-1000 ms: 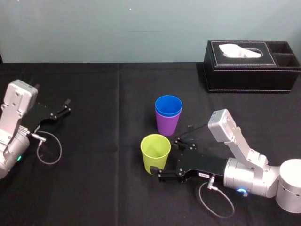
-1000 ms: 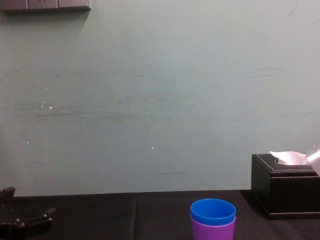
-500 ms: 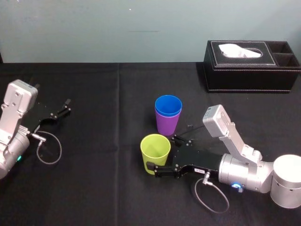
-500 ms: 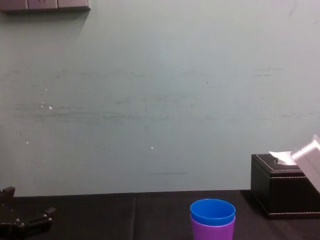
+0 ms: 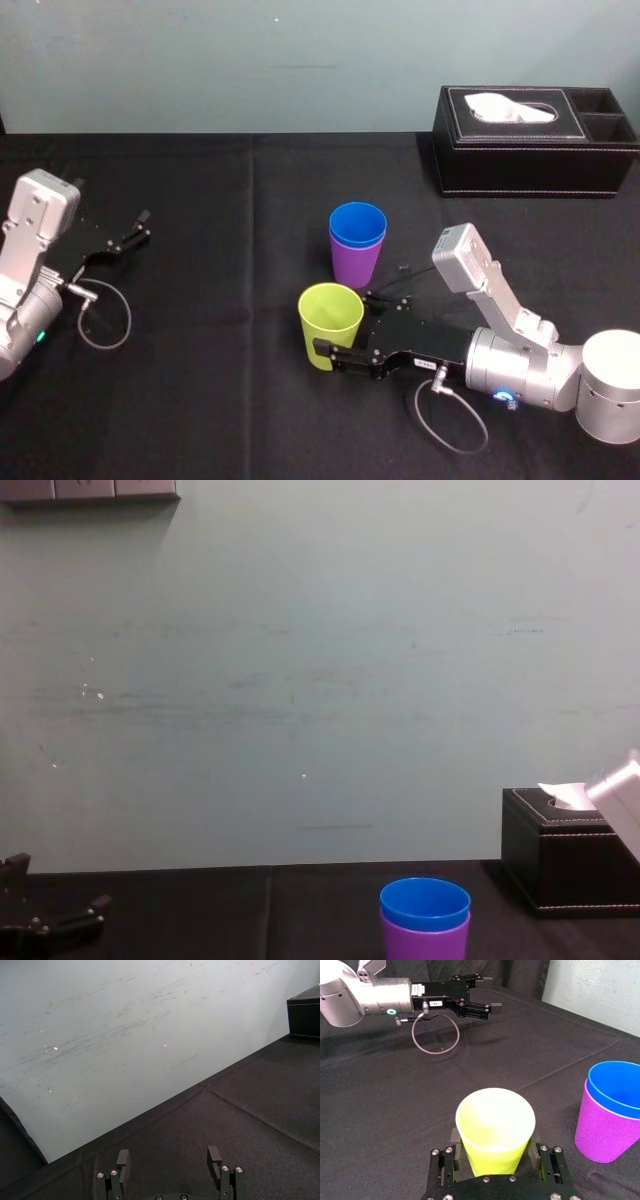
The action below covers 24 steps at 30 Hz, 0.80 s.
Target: Stack the three plastic cups sequentially using one hand.
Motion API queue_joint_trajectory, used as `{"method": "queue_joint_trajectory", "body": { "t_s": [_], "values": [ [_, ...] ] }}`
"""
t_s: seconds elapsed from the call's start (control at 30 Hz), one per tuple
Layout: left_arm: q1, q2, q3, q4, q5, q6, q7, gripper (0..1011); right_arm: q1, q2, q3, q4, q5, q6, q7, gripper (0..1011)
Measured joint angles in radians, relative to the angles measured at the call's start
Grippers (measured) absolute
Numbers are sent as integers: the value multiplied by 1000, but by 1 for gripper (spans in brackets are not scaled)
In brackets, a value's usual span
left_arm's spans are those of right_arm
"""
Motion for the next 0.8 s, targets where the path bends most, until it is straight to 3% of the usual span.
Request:
{"method": "queue_joint_trajectory", "body": {
  "t_s": [0.23,0.8],
  "values": [
    [0,0,0,0,0,0,0,1011,-1,1,1,-1,0,-1,-1,726],
    [0,0,0,0,0,0,0,1011,-2,1,1,-2,0,-2,-1,726]
  ]
}}
